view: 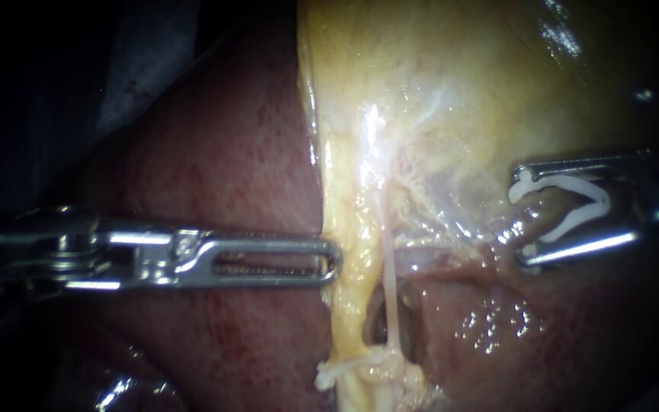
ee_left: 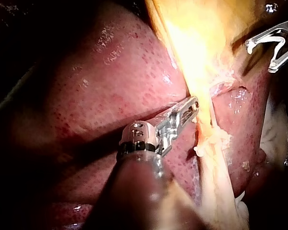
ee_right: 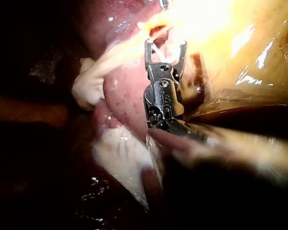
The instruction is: Clipping second clip left tube
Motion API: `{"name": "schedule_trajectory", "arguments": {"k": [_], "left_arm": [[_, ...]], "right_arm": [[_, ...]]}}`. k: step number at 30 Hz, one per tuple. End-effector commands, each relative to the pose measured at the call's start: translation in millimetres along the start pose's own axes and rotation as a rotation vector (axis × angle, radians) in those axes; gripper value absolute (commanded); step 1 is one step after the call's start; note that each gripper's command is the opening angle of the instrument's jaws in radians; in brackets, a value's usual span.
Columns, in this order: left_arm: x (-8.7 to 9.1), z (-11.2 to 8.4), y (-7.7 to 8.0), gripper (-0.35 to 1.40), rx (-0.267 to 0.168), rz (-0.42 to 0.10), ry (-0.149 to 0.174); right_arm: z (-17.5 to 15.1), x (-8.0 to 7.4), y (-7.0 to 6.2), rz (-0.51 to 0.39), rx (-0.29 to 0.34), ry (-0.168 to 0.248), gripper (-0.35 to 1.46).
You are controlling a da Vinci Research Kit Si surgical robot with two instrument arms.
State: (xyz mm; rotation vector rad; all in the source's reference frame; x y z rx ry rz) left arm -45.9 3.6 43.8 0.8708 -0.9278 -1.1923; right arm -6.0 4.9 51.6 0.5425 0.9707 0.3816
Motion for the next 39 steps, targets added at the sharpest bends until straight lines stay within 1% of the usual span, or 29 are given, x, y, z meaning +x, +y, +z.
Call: {"name": "schedule_trajectory", "arguments": {"k": [1,4,13,18,21,25,28,30,33,39], "left_arm": [[0.0,-0.1,0.0,-0.35,0.0,0.0,0.001],[0.1,-0.5,-0.3,-0.35,0.001,0.0,0.002],[0.3,-2.7,-1.0,-0.35,0.01,-0.008,0.01],[0.1,-4.2,-2.1,-0.35,0.009,-0.012,0.006],[0.2,-4.7,-2.6,-0.35,0.01,-0.014,0.006],[0.3,-5.3,-3.4,-0.35,0.008,-0.015,0.008],[0.4,-5.4,-3.6,-0.35,0.011,-0.016,0.007],[0.4,-5.5,-3.7,-0.35,0.011,-0.016,0.007],[0.4,-5.6,-3.8,-0.35,0.01,-0.016,0.005],[0.3,-5.9,-4.0,-0.35,0.012,-0.017,0.002]], "right_arm": [[0.0,0.0,0.0,0.0,0.001,0.0,0.57],[0.1,-0.1,-0.1,-0.001,0.003,0.0,0.57],[1.1,-0.6,-0.3,-0.004,0.013,0.0,0.57],[2.2,-1.1,-0.4,-0.008,0.029,0.0,0.57],[3.1,-1.4,-0.7,-0.012,0.038,0.0,0.57],[4.8,-1.6,-1.3,-0.016,0.056,0.003,0.57],[6.2,-2.1,-1.9,-0.029,0.077,0.002,0.57],[7.2,-2.5,-2.4,-0.018,0.092,0.001,0.56],[8.6,-3.0,-3.0,-0.009,0.111,-0.007,0.56],[11.2,-3.8,-4.0,0.002,0.142,-0.037,0.56]]}}
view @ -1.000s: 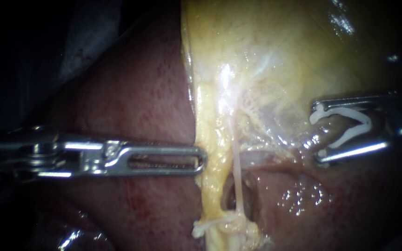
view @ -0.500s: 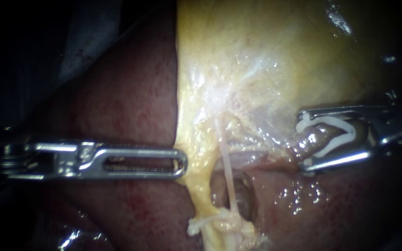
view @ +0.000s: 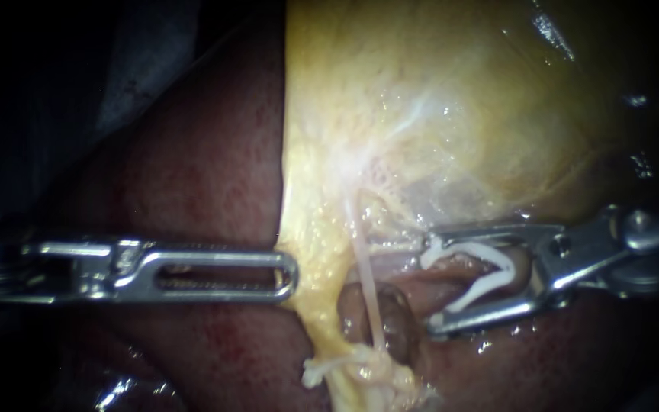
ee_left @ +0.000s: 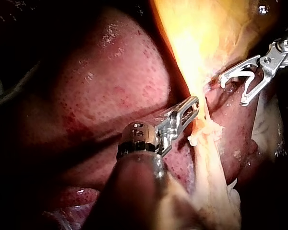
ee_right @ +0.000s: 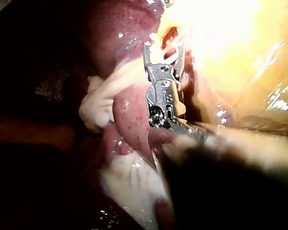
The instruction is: Clipping second clip left tube
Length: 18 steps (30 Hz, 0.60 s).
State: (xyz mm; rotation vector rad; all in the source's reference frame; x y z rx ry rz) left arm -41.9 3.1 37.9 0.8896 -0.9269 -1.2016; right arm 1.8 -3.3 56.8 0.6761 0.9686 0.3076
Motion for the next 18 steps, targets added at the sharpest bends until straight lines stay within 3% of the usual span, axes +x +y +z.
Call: {"name": "schedule_trajectory", "arguments": {"k": [1,10,18], "left_arm": [[0.0,0.0,0.0,-0.35,0.002,0.0,0.0],[0.0,0.0,-0.1,-0.35,0.0,-0.001,-0.003],[0.1,0.0,-0.3,-0.35,-0.001,-0.001,-0.003]], "right_arm": [[0.4,-0.1,-0.1,0.002,0.006,-0.004,0.55],[5.3,-1.4,-0.6,0.015,0.056,-0.035,0.52],[8.2,-2.7,0.2,0.006,0.07,-0.067,0.49]]}}
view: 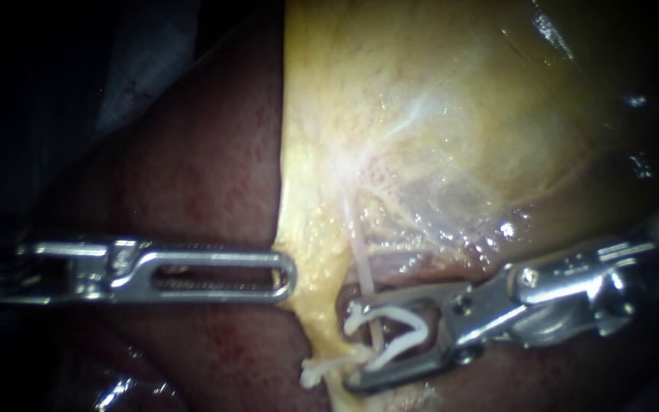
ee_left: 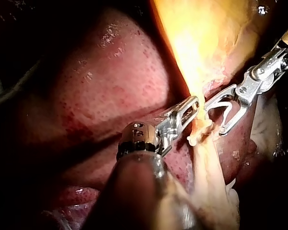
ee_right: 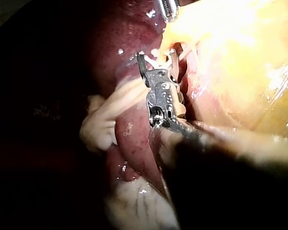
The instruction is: Clipping second clip left tube
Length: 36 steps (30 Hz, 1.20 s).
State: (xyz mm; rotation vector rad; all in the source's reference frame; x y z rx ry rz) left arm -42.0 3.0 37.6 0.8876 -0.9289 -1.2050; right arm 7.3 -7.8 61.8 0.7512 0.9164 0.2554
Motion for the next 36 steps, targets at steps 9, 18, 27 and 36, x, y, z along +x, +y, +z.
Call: {"name": "schedule_trajectory", "arguments": {"k": [9,18,27,36], "left_arm": [[0.0,0.1,-0.2,-0.35,0.0,0.0,0.0],[0.0,0.1,-0.3,-0.35,-0.001,0.0,0.0],[0.1,0.3,-0.3,-0.35,-0.002,0.001,-0.001],[0.1,0.4,-0.3,-0.35,-0.002,0.001,-0.001]], "right_arm": [[1.1,-0.5,1.5,-0.003,-0.013,-0.016,0.49],[3.2,0.1,1.7,-0.006,0.002,-0.021,0.46],[5.3,-0.6,1.7,-0.017,0.019,-0.039,0.43],[5.6,-0.7,2.1,-0.007,0.024,-0.041,0.34]]}}
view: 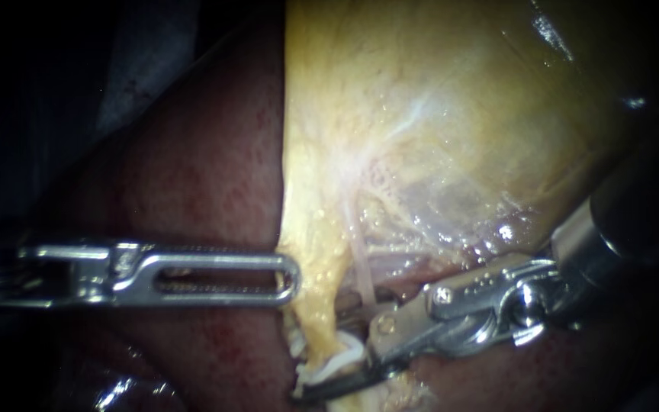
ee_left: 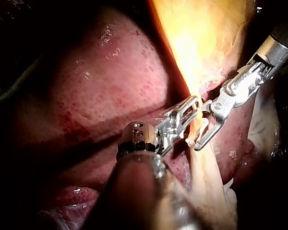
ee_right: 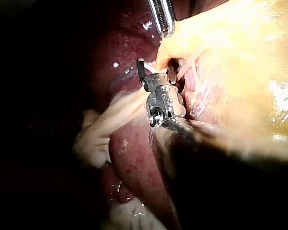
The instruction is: Clipping second clip left tube
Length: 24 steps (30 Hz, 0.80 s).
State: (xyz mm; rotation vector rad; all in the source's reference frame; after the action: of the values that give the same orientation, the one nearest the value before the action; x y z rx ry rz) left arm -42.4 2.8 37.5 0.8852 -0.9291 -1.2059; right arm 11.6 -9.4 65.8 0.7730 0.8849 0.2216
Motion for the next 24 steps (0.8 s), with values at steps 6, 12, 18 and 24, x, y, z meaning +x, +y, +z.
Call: {"name": "schedule_trajectory", "arguments": {"k": [6,12,18,24], "left_arm": [[0.0,0.1,0.0,-0.35,0.0,0.0,0.0],[0.0,0.1,0.0,-0.35,-0.001,0.001,0.0],[0.1,0.2,0.1,-0.35,-0.001,0.001,0.0],[0.1,0.2,0.1,-0.35,-0.001,0.001,0.0]], "right_arm": [[-0.1,-0.1,0.5,0.03,-0.001,0.0,0.25],[-0.1,-0.1,0.8,0.078,-0.002,-0.001,-0.02],[0.0,0.0,1.1,0.122,0.001,-0.003,-0.3],[0.0,0.0,1.1,0.126,0.003,-0.004,-0.35]]}}
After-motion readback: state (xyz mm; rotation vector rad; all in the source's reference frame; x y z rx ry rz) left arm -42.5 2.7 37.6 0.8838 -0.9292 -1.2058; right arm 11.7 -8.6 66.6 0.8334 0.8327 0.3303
